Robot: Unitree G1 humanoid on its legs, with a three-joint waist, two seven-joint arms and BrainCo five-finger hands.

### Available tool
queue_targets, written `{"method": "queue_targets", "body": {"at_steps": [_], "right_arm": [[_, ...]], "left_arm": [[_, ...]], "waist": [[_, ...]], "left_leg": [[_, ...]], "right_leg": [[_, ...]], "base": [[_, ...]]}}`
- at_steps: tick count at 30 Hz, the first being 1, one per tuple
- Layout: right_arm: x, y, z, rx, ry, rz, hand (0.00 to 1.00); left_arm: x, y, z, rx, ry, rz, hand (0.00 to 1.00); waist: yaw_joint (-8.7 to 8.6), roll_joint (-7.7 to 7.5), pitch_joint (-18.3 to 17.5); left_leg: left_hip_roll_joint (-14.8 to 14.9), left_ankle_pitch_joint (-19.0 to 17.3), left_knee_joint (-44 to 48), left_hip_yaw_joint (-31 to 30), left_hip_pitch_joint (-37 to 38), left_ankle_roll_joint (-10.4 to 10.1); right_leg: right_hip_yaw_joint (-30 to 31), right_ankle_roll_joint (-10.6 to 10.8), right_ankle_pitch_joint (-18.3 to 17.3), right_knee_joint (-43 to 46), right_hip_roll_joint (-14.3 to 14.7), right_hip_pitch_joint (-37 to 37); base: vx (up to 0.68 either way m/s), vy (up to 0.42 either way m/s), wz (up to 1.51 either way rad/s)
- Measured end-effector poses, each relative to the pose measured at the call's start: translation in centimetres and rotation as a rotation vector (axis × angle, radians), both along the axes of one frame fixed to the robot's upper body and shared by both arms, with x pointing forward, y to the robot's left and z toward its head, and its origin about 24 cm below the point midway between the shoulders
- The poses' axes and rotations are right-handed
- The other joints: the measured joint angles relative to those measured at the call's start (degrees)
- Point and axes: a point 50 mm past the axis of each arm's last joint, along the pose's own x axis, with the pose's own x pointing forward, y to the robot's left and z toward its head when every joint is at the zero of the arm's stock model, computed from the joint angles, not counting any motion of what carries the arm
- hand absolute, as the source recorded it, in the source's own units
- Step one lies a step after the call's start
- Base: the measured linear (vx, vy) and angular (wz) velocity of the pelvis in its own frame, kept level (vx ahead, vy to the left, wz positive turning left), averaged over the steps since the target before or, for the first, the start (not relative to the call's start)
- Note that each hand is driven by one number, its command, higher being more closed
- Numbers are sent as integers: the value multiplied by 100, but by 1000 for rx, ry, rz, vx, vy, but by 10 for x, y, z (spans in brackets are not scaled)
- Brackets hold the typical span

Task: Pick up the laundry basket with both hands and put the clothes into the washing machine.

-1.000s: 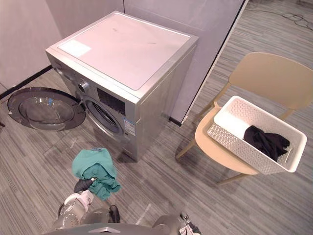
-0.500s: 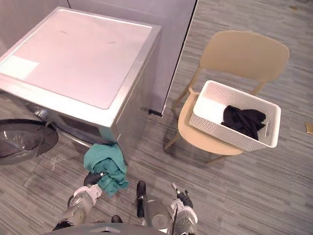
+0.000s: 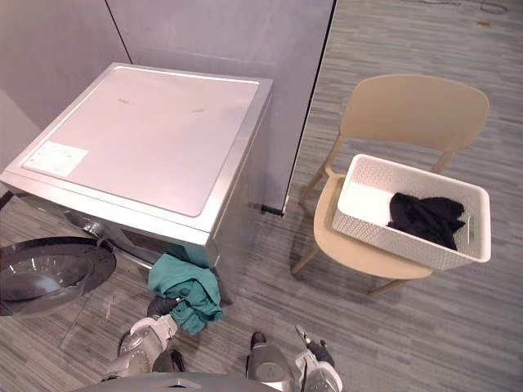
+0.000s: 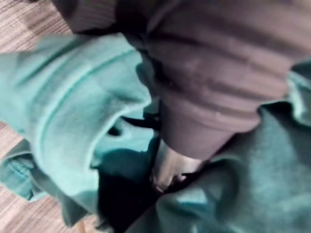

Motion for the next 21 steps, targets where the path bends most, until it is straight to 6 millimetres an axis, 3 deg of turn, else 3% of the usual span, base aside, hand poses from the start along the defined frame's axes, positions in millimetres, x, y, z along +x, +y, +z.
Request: {"method": "queue_targets", "body": {"at_steps": [1, 2, 3, 4, 5, 6, 8, 10, 12, 14, 16, 19, 21], "right_arm": [[-8, -3, -3, -7, 36, 8, 0], [-15, -8, -3, -23, 59, 14, 0], [-20, -13, -3, -35, 71, 11, 0], [-21, -15, -3, -35, 74, 0, 0], [-24, -1, -7, 12, 86, -17, 0], [-24, 11, -10, 48, 92, -18, 0], [-20, 20, -12, 74, 86, -21, 0], [-13, 17, -10, 66, 68, -18, 0], [-4, 6, -5, 25, 50, 4, 0], [4, -1, -1, -9, 25, 29, 0], [7, -2, 1, -17, 15, 38, 0], [7, 2, 0, -4, 14, 35, 0], [8, 4, 0, 6, 8, 26, 0]], "left_arm": [[0, -1, -1, 1, 4, -8, 100], [-2, -4, -2, 0, 15, -23, 100], [-5, -7, -4, 2, 26, -39, 100], [-5, -5, -5, 13, 29, -48, 100], [0, 4, -4, 53, 14, -71, 100], [4, 16, -2, 94, 0, -84, 100], [7, 29, 1, 137, -17, -85, 100], [9, 33, 2, 153, -23, -80, 100], [9, 32, 2, 149, -22, -75, 100], [9, 32, 2, 146, -19, -58, 100], [7, 36, 1, 156, -12, -43, 100], [5, 38, 0, 163, -6, -39, 100], [6, 40, 0, 162, -6, -30, 100]], "waist": [[12, 23, -14], [14, 172, -94], [-1, 317, -182], [-39, 322, -236], [-109, -4, -270], [-106, -151, -326], [-71, -351, -448], [-52, -344, -444], [8, -104, -393], [2, 92, -300], [-19, 124, -263], [-101, 102, -248], [-121, 48, -210]], "left_leg": [[-63, 230, -400, -142, 131, -131], [-51, 687, -837, -227, 292, -288], [-32, 773, -1047, -209, 399, -544], [-101, 595, -1135, -180, 497, -674], [-486, 630, -1179, -46, 542, -512], [-730, 565, -1210, 63, 493, -389], [-1001, 562, -1360, 249, 447, -189], [-1145, 592, -1569, 421, 544, -25], [-1207, 668, -1920, 744, 724, 130], [-1196, 683, -2039, 919, 795, 205], [-1187, 704, -2124, 1061, 890, 241], [-1103, 718, -2116, 1099, 957, 217], [-1129, 752, -2130, 1100, 960, 144]], "right_leg": [[134, 140, -72, 184, -113, -90], [228, 334, -121, 247, -137, -121], [256, 498, -132, 245, -158, -115], [282, 602, -137, 224, -236, -94], [363, 759, -4, 14, -593, 8], [401, 891, 215, -367, -819, 105], [460, 925, 639, -813, -1078, 98], [552, 792, 1111, -936, -1157, 13], [509, 325, 1585, -650, -1113, -382], [64, -43, 1787, -271, -1097, -679], [-484, -296, 1542, 238, -1088, -917], [-556, -156, 782, 400, -600, -829], [-547, 2, 664, -28, -536, -605]], "base": [[97, 416, -35], [125, 570, -44], [128, 523, -26], [137, 503, -1], [116, 440, 10], [85, 403, 4], [34, 344, -22], [10, 291, -42], [-12, 238, -65], [-8, 161, -54], [9, 72, -44], [36, -74, -23], [39, -145, -17]]}}
